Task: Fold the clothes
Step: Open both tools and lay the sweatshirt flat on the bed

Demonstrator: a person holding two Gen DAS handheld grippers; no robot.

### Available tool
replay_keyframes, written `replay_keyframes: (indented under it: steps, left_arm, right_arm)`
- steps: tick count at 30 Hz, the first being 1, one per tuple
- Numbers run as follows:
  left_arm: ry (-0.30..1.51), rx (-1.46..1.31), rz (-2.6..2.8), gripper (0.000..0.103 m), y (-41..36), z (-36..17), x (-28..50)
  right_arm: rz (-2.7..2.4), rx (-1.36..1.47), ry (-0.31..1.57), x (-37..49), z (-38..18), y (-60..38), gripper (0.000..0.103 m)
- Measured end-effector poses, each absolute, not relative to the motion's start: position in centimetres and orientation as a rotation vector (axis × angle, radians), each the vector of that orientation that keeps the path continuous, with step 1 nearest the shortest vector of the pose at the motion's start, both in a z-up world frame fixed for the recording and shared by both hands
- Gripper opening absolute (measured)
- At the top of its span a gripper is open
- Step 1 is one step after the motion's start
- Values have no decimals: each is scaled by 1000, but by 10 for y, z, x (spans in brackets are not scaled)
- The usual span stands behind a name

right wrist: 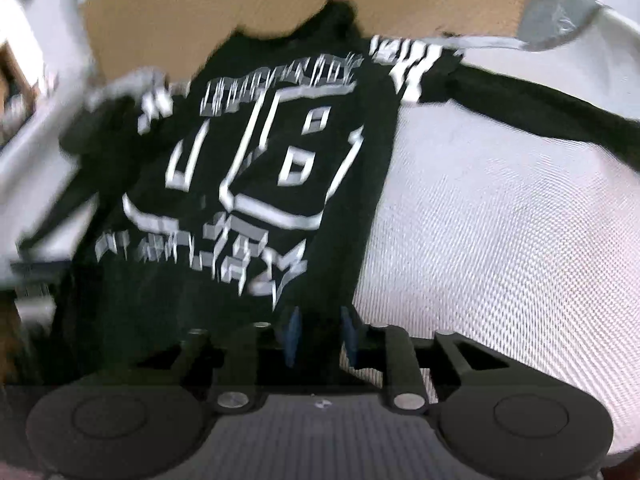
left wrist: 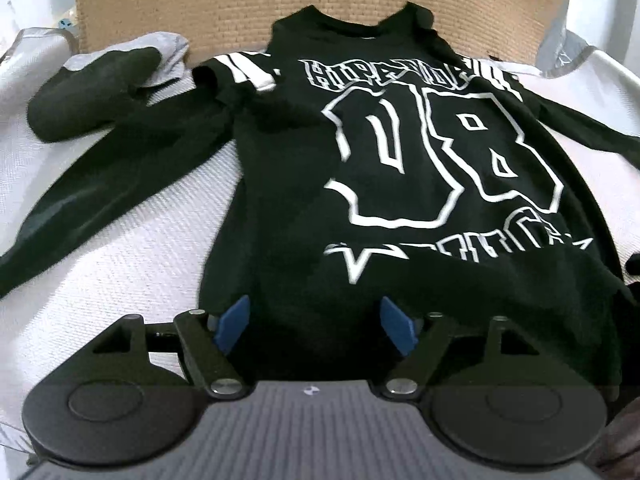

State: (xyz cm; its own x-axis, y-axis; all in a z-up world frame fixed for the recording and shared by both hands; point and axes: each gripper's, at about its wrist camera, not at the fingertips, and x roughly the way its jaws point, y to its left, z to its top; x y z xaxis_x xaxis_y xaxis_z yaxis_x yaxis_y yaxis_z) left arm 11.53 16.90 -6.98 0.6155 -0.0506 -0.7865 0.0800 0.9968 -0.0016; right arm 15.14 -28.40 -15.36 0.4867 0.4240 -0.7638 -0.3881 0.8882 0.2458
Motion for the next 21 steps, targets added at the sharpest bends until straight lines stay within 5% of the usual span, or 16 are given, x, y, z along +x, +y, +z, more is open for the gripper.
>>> replay_keyframes:
  steps: [1,16,18,21]
  left_arm:
    - [902,33,-70,78,172,-70,115]
    - [967,6,-80,86,190,-90,120]
    - [965,26,-105,81,186,-91,120]
    - [944,58,-144,53,183,-89,113]
  right_arm:
    - [481,43,936,154,-155,-285,41]
    - [538,16,910,170,-183,-269,43]
    - [591,57,916,169,-185,-269,38]
    - [583,46,908,166,-185,-268,19]
